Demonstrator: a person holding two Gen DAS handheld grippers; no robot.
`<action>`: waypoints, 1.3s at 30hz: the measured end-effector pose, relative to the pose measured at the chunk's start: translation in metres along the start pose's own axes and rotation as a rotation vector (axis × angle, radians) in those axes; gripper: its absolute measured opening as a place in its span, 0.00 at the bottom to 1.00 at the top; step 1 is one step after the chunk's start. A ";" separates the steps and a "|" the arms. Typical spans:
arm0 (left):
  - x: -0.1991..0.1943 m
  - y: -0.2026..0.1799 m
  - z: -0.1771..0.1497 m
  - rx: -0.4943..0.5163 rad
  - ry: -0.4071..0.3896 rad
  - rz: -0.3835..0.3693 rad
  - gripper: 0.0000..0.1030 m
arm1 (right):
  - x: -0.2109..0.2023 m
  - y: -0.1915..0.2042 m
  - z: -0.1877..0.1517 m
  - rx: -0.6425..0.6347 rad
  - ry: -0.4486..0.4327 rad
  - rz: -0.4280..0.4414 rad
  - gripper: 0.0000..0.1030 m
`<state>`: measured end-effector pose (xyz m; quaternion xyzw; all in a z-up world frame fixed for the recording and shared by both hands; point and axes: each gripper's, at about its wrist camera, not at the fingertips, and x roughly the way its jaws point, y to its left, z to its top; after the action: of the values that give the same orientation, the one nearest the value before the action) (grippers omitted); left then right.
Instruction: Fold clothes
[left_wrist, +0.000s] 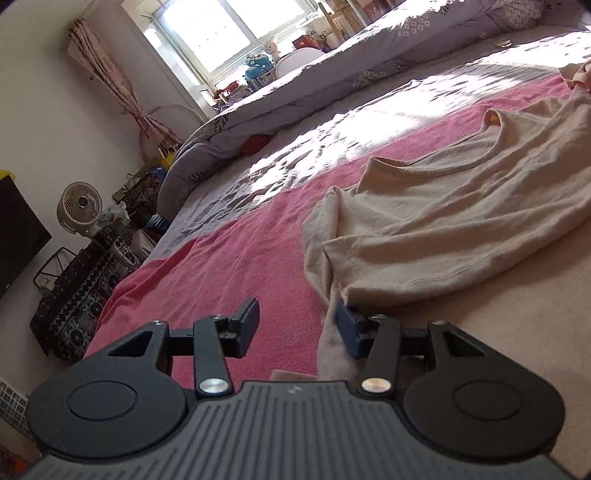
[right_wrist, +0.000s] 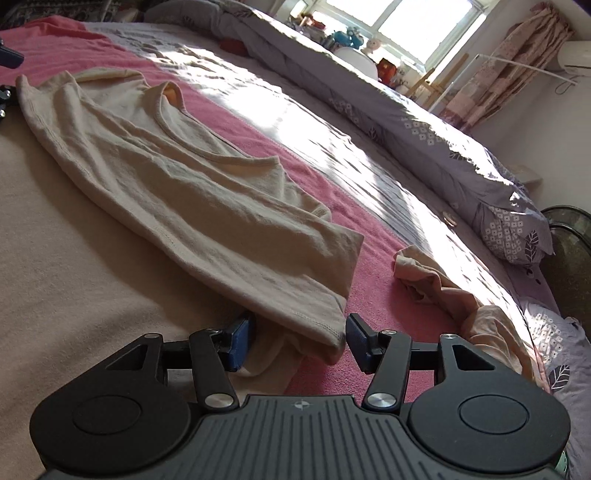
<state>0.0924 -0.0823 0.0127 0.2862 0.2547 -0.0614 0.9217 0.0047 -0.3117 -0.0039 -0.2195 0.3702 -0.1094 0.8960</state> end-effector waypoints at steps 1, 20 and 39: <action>-0.006 0.014 -0.004 -0.060 0.005 -0.017 0.53 | -0.006 -0.002 -0.003 0.008 -0.006 0.018 0.55; 0.037 0.155 -0.098 -1.148 0.208 -0.530 0.56 | -0.082 0.053 -0.023 0.171 -0.098 0.140 0.71; 0.022 0.166 -0.076 -1.127 0.129 -0.516 0.02 | -0.071 0.037 -0.044 0.375 -0.117 0.159 0.87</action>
<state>0.1220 0.0984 0.0305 -0.3119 0.3642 -0.1206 0.8692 -0.0752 -0.2679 -0.0055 -0.0252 0.3070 -0.0925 0.9469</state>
